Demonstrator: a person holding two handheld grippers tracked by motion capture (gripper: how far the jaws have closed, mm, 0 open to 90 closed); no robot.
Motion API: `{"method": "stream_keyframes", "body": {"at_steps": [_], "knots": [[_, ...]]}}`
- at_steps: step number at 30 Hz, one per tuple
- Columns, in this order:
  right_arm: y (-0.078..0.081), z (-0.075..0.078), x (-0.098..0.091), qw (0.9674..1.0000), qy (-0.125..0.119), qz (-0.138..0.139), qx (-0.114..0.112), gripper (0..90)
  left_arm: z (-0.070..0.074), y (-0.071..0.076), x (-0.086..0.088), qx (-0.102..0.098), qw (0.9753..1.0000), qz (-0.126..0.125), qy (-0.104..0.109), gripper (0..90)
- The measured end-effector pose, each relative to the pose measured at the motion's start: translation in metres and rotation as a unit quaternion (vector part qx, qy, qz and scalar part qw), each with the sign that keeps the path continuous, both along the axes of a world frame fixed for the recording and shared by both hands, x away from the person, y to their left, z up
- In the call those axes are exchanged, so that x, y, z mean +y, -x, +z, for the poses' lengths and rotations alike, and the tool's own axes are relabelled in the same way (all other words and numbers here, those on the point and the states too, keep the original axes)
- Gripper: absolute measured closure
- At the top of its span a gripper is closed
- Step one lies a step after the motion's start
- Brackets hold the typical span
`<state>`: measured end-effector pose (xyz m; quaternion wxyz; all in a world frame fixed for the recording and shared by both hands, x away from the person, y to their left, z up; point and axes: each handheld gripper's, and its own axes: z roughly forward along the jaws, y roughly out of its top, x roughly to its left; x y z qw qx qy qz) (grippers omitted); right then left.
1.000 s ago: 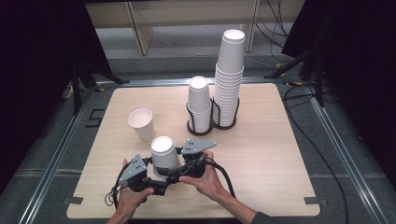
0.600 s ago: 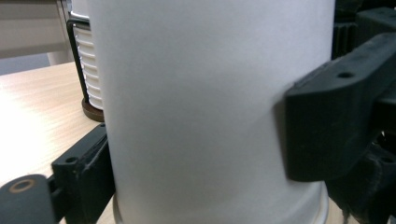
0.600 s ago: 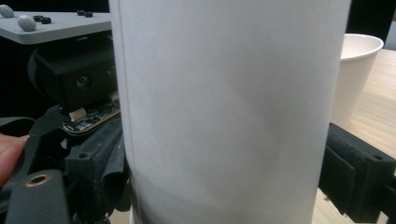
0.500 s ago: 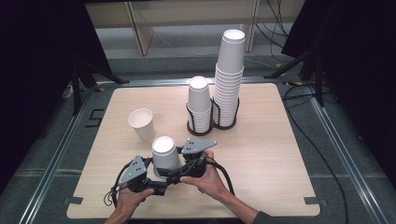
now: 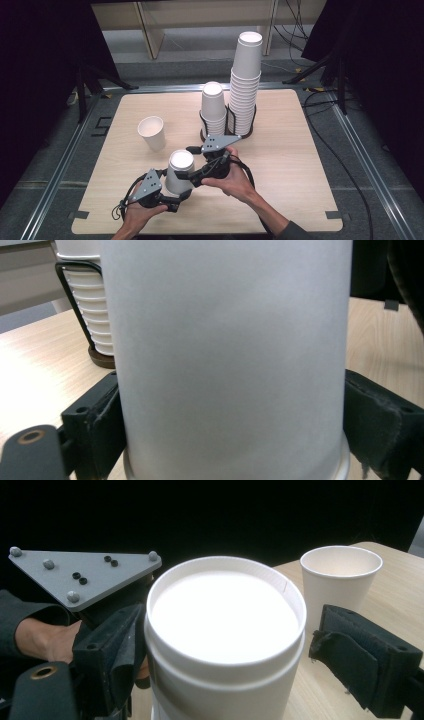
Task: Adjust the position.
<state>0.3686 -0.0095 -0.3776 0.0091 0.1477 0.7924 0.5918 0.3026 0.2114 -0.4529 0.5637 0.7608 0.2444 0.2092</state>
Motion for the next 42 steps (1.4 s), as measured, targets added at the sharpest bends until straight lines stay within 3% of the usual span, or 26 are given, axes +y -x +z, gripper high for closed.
{"method": "stream_keyframes", "body": {"at_steps": [8, 9, 12, 14, 16, 17, 19, 20, 22, 25, 30, 31, 35, 37, 38, 39, 40, 42], "knots": [[-0.001, 0.002, 0.002, 0.9997, 0.019, 0.011, 0.008, 15.1, -0.001, 0.001, -0.003, -0.005, 0.9997, -0.008, -0.022, 10.4], [0.0, 0.002, 0.002, 0.9994, 0.026, 0.015, 0.02, 15.0, -0.001, 0.002, -0.003, -0.005, 0.9995, -0.008, -0.028, 10.4], [-0.001, 0.001, 0.004, 0.9992, 0.031, 0.019, 0.014, 15.3, 0.0, 0.002, -0.004, -0.011, 0.9991, -0.011, -0.04, 10.4], [0.001, 0.0, 0.005, 0.9984, 0.04, 0.019, 0.036, 15.3, -0.001, 0.003, -0.005, -0.009, 0.999, -0.015, -0.042, 10.4], [0.0, -0.001, 0.006, 0.9985, 0.043, 0.025, 0.025, 16.3, -0.001, 0.003, -0.005, -0.01, 0.9989, -0.016, -0.042, 10.3], [0.001, -0.001, 0.006, 0.9977, 0.048, 0.023, 0.042, 18.6, -0.001, 0.003, -0.005, -0.007, 0.9989, -0.017, -0.043, 10.3], [0.0, -0.001, 0.006, 0.998, 0.041, 0.038, 0.029, 23.7, -0.001, 0.002, -0.005, -0.006, 0.999, -0.019, -0.041, 9.8], [0.0, -0.001, 0.006, 0.9981, 0.042, 0.037, 0.026, 24.1, -0.002, 0.002, -0.006, -0.01, 0.9993, -0.022, -0.028, 9.3], [-0.001, 0.0, 0.005, 0.9981, 0.042, 0.035, 0.028, 24.6, -0.003, 0.001, -0.005, -0.013, 0.9993, -0.023, -0.026, 7.6], [-0.003, 0.001, 0.002, 0.9985, 0.03, 0.032, 0.033, 24.9, -0.003, 0.001, -0.003, -0.021, 0.9995, -0.022, -0.004, 5.7], [-0.008, 0.002, -0.007, 0.9974, -0.008, 0.029, 0.066, 25.1, 0.0, 0.001, 0.002, -0.031, 0.9988, -0.026, 0.027, 4.4], [-0.01, 0.001, -0.008, 0.9975, -0.016, 0.028, 0.063, 25.1, 0.0, 0.0, 0.003, -0.03, 0.9987, -0.022, 0.034, 4.0], [-0.012, 0.003, -0.013, 0.9958, -0.028, 0.028, 0.082, 25.1, 0.002, -0.001, 0.006, -0.031, 0.9975, -0.025, 0.059, 3.5], [-0.014, 0.002, -0.015, 0.9967, -0.026, 0.025, 0.073, 25.1, 0.002, -0.001, 0.007, -0.026, 0.9979, -0.023, 0.054, 3.5], [-0.013, 0.002, -0.015, 0.9955, -0.027, 0.027, 0.086, 25.1, 0.002, -0.001, 0.008, -0.023, 0.9979, -0.022, 0.057, 3.6], [-0.015, 0.001, -0.014, 0.9962, -0.034, 0.032, 0.074, 25.1, 0.003, -0.001, 0.008, -0.024, 0.9979, -0.021, 0.057, 3.7], [-0.015, 0.002, -0.016, 0.9966, -0.021, 0.028, 0.074, 25.1, 0.003, -0.001, 0.009, -0.026, 0.9978, -0.018, 0.059, 4.4], [-0.015, 0.001, -0.016, 0.9959, -0.028, 0.033, 0.08, 25.1, 0.004, -0.002, 0.012, -0.026, 0.9971, -0.019, 0.069, 6.3]]}}
